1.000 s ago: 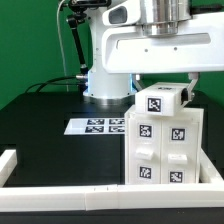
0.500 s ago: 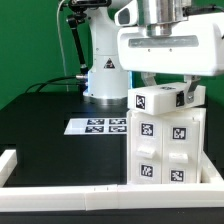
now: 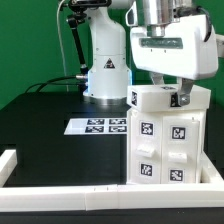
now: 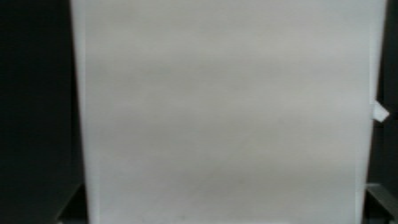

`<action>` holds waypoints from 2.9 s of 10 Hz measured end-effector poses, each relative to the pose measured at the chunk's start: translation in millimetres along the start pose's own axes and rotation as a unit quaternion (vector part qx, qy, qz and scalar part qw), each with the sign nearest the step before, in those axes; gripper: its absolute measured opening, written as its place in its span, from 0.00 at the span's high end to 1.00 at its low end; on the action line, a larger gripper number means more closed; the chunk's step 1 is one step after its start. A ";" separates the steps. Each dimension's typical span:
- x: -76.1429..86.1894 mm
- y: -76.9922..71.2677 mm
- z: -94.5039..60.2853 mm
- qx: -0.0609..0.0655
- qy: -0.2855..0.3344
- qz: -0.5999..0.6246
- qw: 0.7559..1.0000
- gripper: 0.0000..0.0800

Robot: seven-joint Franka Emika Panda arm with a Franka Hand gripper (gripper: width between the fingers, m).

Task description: Assemble cabinet

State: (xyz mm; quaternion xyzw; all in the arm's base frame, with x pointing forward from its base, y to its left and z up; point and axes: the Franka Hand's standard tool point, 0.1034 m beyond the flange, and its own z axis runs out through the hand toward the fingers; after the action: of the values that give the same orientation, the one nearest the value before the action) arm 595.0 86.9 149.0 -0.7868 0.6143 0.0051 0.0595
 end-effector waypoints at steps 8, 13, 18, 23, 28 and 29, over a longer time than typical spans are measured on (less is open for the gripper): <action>-5.2 -3.3 -9.8 0.009 -0.016 0.086 0.996 0.04; -8.4 -5.9 -28.3 0.024 -0.021 0.054 0.998 0.00; -9.9 -7.2 -31.9 0.001 -0.013 -0.175 0.984 0.00; -9.4 -7.6 -32.2 0.003 -0.013 -0.363 0.932 0.00; -1.9 -6.2 -35.4 -0.025 -0.003 -0.656 0.754 0.00; -1.5 -7.3 -36.4 -0.027 -0.003 -0.692 0.722 0.00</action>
Offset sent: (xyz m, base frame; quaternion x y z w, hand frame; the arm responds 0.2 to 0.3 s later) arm 0.0000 0.0000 0.0000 0.0000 0.0000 0.1296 0.9916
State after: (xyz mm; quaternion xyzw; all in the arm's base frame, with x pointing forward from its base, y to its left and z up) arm 599.4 86.4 185.9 -0.9943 -0.1014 -0.0182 0.0273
